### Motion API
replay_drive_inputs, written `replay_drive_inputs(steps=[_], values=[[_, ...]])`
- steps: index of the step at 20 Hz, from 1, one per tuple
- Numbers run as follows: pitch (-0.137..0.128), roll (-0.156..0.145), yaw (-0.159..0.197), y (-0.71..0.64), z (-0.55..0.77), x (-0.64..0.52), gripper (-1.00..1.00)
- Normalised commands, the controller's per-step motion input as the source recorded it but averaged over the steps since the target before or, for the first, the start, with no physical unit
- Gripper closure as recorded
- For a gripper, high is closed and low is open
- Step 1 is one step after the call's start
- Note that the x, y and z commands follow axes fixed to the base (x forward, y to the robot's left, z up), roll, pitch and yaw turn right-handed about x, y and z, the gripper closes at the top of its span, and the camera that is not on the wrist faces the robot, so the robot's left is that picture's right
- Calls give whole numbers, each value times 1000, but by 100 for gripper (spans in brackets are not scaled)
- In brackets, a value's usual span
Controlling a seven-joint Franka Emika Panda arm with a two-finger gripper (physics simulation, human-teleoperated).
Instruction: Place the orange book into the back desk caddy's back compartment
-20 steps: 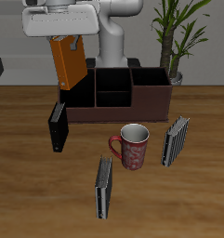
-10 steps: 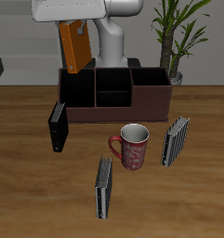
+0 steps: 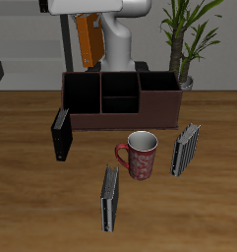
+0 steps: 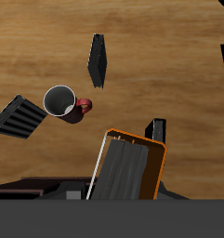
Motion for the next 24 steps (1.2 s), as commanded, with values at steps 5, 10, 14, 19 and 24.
replay_drive_inputs(steps=[5, 10, 14, 19, 24], values=[[-41, 14, 47, 171, 116, -449, 100], [-18, -20, 32, 24, 40, -239, 100], [-18, -20, 13, -13, 42, -300, 100], [-19, -19, 5, -43, 28, -361, 100], [-18, 2, 21, 15, 18, -134, 100]])
